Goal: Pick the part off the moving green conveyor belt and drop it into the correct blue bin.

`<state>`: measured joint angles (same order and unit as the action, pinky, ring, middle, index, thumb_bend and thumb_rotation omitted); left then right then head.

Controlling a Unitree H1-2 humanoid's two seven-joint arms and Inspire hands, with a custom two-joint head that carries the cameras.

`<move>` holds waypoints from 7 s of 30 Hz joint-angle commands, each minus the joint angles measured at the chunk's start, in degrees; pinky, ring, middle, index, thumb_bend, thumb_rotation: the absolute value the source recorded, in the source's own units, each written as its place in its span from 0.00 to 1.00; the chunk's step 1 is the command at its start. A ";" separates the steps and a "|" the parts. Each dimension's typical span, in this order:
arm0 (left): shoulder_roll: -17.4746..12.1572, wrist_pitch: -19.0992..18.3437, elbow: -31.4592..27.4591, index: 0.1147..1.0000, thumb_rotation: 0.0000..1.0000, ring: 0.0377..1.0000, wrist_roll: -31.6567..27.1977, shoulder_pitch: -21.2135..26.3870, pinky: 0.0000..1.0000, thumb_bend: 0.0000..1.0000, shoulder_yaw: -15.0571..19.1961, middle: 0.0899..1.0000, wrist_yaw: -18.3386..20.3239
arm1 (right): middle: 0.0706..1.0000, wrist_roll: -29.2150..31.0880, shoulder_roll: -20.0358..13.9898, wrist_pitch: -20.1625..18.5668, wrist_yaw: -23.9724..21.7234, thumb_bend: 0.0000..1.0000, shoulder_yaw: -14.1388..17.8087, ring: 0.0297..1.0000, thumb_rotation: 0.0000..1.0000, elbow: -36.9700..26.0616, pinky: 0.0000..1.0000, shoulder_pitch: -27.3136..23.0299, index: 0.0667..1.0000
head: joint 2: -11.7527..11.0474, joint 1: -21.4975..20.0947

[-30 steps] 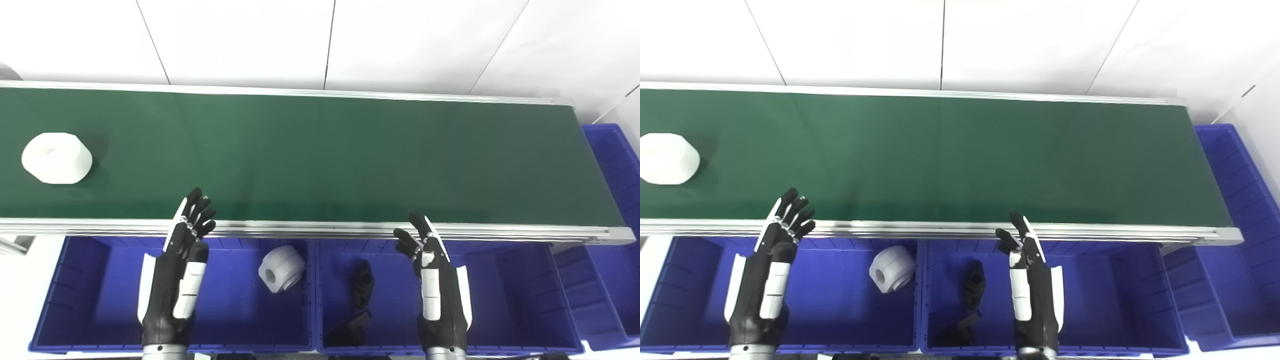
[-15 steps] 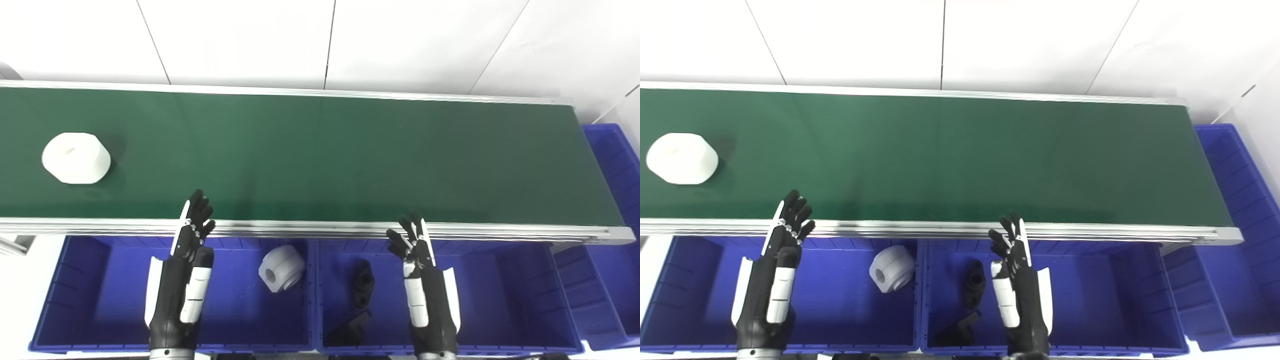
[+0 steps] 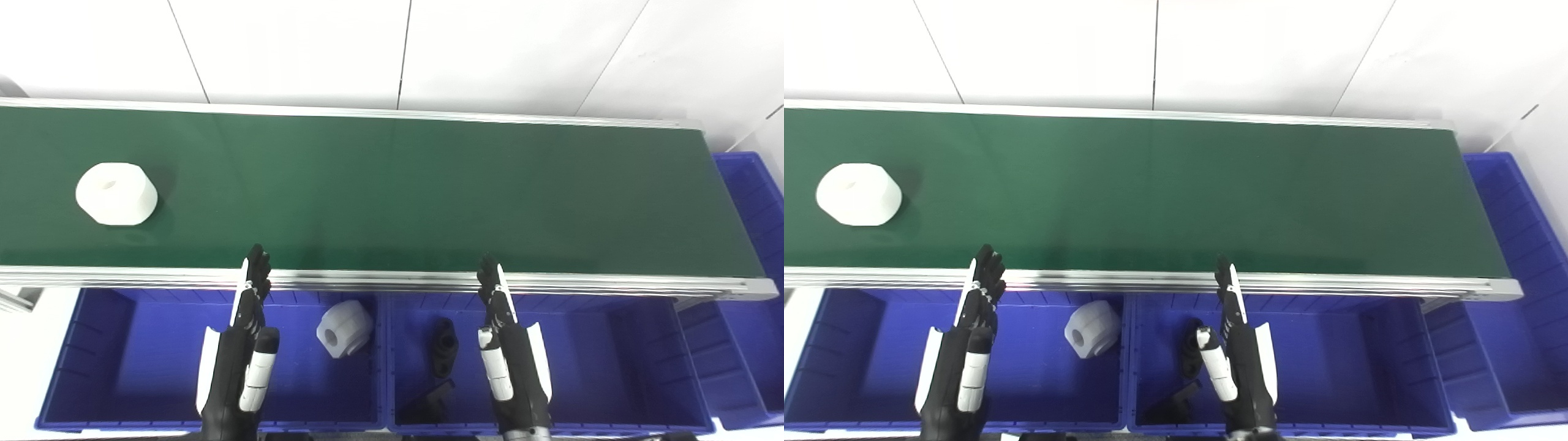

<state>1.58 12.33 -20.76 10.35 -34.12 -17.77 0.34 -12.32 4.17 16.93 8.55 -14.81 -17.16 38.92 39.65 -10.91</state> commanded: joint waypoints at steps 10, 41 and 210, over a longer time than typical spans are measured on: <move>1.68 7.43 5.45 1.00 0.93 0.99 0.80 0.33 0.97 0.68 -0.28 1.00 -1.82 | 1.00 3.72 -1.47 7.34 -0.43 0.82 2.31 1.00 1.00 4.61 0.97 -0.45 1.00 | -3.56 5.64; -0.91 8.14 -4.41 0.73 0.32 0.75 23.76 11.88 0.59 0.94 4.38 0.76 -4.14 | 1.00 8.94 -3.26 7.05 -5.35 0.77 5.67 0.99 1.00 9.45 1.00 -3.94 1.00 | -6.82 11.43; -30.67 -24.72 -0.95 0.42 0.00 0.24 40.46 40.15 0.21 0.53 -6.12 0.42 45.72 | 0.97 18.60 -7.35 -11.60 -11.15 0.89 10.36 0.91 0.99 -1.38 0.91 -10.18 1.00 | 8.67 32.96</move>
<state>-28.31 -12.38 -21.03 50.35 7.05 -24.06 46.90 6.15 -3.63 5.27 -1.99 -4.38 -17.27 28.57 48.08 22.33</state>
